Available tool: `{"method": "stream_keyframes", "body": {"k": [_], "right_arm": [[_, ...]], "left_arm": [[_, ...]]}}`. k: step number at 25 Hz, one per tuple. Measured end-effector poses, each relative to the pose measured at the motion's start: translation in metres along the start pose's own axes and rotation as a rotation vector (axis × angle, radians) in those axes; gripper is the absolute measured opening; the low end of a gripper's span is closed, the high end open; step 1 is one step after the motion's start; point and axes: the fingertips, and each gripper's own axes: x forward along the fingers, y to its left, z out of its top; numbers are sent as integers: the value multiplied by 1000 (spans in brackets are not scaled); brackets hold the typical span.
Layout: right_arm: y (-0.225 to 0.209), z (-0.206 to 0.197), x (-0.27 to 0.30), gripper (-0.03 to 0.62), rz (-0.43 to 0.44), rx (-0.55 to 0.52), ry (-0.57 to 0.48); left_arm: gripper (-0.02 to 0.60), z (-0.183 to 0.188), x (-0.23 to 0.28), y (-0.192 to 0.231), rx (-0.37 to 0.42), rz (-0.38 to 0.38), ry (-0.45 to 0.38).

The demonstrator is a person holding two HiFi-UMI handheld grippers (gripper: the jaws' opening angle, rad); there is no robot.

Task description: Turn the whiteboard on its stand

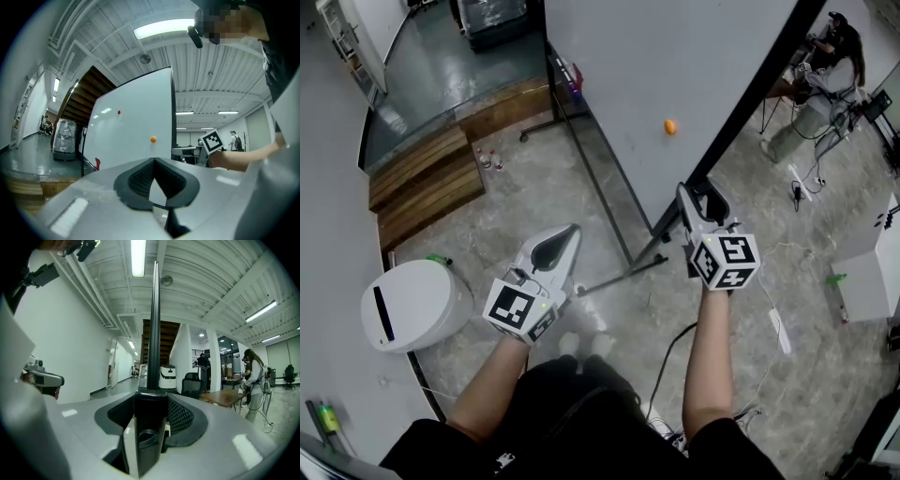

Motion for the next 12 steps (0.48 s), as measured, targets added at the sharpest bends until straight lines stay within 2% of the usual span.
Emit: {"method": "stream_keyframes", "body": {"k": [6, 12], "right_arm": [[4, -4, -6, 252, -23, -22, 34], [3, -5, -23, 252, -74, -20, 41]], "left_arm": [[3, 7, 3, -9, 1, -44, -19], [3, 13, 6, -11, 7, -78, -37]]}}
